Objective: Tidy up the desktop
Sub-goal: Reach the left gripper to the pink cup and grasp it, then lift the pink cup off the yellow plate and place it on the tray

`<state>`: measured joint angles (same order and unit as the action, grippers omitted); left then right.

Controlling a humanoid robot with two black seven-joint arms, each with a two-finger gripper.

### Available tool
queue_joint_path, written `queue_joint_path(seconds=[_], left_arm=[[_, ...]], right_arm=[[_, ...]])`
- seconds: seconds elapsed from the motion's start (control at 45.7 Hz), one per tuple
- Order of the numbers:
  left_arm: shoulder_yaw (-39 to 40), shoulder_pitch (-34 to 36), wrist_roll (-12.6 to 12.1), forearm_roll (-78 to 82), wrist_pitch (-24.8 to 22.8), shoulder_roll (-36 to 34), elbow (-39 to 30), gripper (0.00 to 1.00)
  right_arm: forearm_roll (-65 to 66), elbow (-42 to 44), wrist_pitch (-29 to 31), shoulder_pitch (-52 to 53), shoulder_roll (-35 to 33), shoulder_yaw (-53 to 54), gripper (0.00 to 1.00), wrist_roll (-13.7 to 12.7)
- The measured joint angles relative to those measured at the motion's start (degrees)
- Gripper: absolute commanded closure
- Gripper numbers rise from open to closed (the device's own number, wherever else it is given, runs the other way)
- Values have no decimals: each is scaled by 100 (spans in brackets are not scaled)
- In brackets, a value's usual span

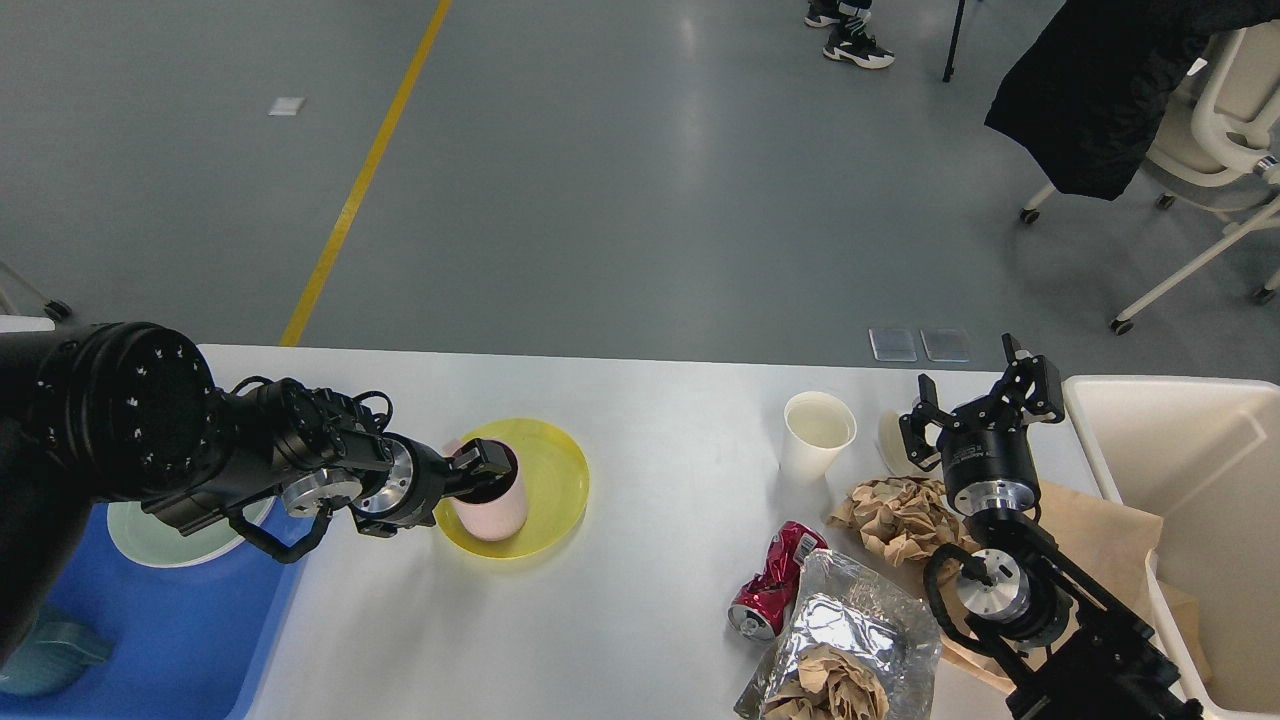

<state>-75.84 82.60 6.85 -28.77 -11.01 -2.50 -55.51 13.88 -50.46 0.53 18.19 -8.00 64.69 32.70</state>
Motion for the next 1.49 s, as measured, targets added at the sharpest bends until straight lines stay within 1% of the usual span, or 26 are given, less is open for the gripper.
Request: queue_joint_path(seconds=[0.175,0.263,0.35,0.416,0.46,0.569,0.635,0.745,0.854,0.876,1.095,1.336,1.489], left_arm=[[0,-39,0,-104,70,38,-3,25],[3,-46,-3,-124,234,39,-2,31],[26,-80,-24,-141,435,39,-2,36],[63,-106,-112,-159,569,40,-2,39],[83,-115,-226,-167,626,40,-2,44],[117,-134,-552,-173,671,40,-2,54],[129,-137,-674,-173,676,40,-2,57],[184,-137,-731,-173,676,35,-3,64],[236,-137,-737,-174,666,34,-4,73],[246,-136,-737,-182,661,33,-4,77],[274,-123,-738,-214,630,30,-4,100],[352,-92,-739,-222,603,28,-13,100],[373,86,-757,-306,597,-37,-83,100]], right_arm=[[0,0,0,0,0,0,0,0],[0,0,0,0,0,0,0,0],[0,0,0,0,0,0,0,0],[0,0,0,0,0,0,0,0],[2,0,0,0,0,0,0,0],[2,0,0,0,0,0,0,0],[2,0,0,0,0,0,0,0],[2,1,0,0,0,0,0,0],[2,1,0,0,0,0,0,0],[2,1,0,0,0,0,0,0],[2,1,0,0,0,0,0,0],[2,1,0,0,0,0,0,0],[1,1,0,0,0,0,0,0]])
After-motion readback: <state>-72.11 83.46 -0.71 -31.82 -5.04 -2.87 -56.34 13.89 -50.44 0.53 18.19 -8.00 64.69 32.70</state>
